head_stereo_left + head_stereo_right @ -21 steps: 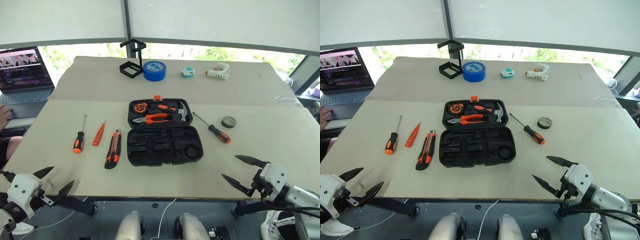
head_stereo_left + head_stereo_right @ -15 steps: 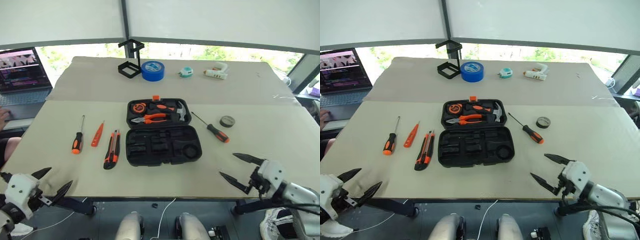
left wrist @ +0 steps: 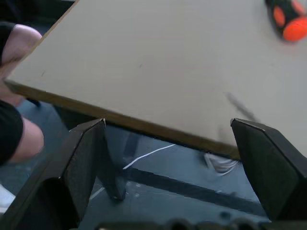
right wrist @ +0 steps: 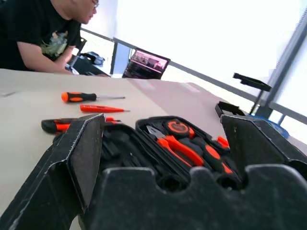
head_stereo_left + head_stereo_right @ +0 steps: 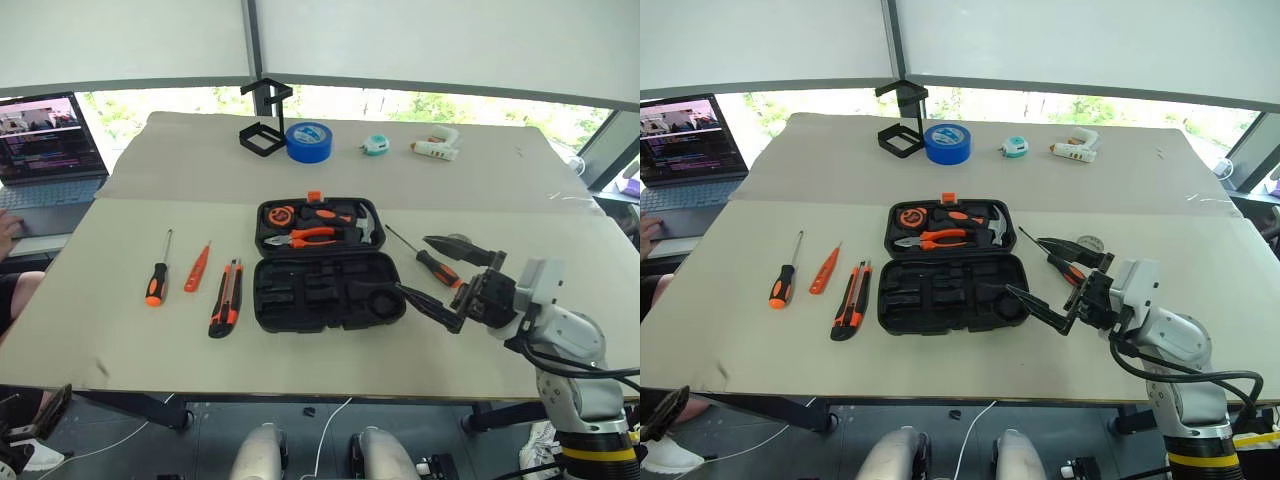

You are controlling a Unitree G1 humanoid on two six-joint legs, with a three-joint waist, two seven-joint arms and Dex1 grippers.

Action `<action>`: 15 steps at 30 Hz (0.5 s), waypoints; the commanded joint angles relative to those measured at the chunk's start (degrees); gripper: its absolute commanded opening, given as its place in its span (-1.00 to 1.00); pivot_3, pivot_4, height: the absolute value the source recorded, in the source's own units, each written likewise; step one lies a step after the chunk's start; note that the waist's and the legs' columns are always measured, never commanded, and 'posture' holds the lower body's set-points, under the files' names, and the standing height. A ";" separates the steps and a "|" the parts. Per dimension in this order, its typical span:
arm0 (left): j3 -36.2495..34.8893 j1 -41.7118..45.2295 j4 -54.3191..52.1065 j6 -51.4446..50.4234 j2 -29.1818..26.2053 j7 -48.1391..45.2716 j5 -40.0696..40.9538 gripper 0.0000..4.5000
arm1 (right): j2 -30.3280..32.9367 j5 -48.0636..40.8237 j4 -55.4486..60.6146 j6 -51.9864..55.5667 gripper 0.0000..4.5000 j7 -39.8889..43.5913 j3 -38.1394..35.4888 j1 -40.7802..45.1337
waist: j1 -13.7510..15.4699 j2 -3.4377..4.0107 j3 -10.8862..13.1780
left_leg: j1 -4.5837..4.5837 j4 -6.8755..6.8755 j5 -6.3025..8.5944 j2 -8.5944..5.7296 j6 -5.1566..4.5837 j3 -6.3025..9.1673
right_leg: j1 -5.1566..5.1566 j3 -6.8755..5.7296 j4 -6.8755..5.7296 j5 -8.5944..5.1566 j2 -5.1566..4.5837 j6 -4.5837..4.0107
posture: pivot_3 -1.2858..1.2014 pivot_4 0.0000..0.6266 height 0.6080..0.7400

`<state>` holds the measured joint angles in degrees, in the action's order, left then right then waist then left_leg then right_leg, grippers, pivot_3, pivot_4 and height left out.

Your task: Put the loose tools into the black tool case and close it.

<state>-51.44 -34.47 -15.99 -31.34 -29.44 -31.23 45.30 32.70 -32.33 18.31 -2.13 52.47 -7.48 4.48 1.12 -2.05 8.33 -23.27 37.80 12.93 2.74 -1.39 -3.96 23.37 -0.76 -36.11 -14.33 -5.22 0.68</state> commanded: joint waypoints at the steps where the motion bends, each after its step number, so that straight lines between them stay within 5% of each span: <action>1: -0.25 5.31 -6.77 -10.11 -7.92 4.11 8.70 1.00 | 0.65 -1.51 2.12 1.42 0.99 -0.02 -1.17 1.17 | 0.35 -0.03 0.00 | -0.01 0.01 0.01 0.00 0.04 0.00 | -0.02 -0.06 -0.01 0.00 -0.02 0.00 | 0.03 -0.52 1.00; 5: 5.01 15.75 -6.73 -21.84 -16.24 14.10 9.91 1.00 | 1.52 -1.99 1.57 2.03 0.99 1.62 -1.59 1.70 | -0.11 0.01 0.00 | 0.04 0.01 -0.09 -0.02 -0.04 -0.08 | -0.25 0.08 -0.06 0.06 0.04 0.00 | 0.03 -0.52 1.00; 7: 11.53 29.04 -1.32 -28.37 -19.32 20.68 9.43 1.00 | 1.96 -2.45 0.63 1.97 0.99 3.26 -1.85 1.37 | -0.33 0.10 0.04 | 0.02 0.01 -0.19 -0.02 -0.22 -0.10 | -0.24 0.12 -0.10 0.25 0.09 0.35 | 0.03 -0.52 1.00; 15: 29.73 54.22 17.38 -33.02 -17.65 23.69 -2.23 1.00 | 1.77 -1.59 -1.18 0.56 0.99 6.34 -2.32 -1.42 | -1.34 0.01 0.06 | 0.02 -0.03 -0.17 0.02 0.07 -0.05 | -0.18 0.27 -0.18 0.33 0.58 0.41 | 0.03 -0.52 1.00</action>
<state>-23.59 18.01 -1.34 -64.53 -47.01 -6.53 45.39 34.33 -33.79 16.32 0.06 58.39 -8.41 3.06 -0.21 -2.03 8.39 -23.28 37.77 12.76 2.80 -1.31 -4.01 23.22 -0.49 -36.30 -14.00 -4.57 1.09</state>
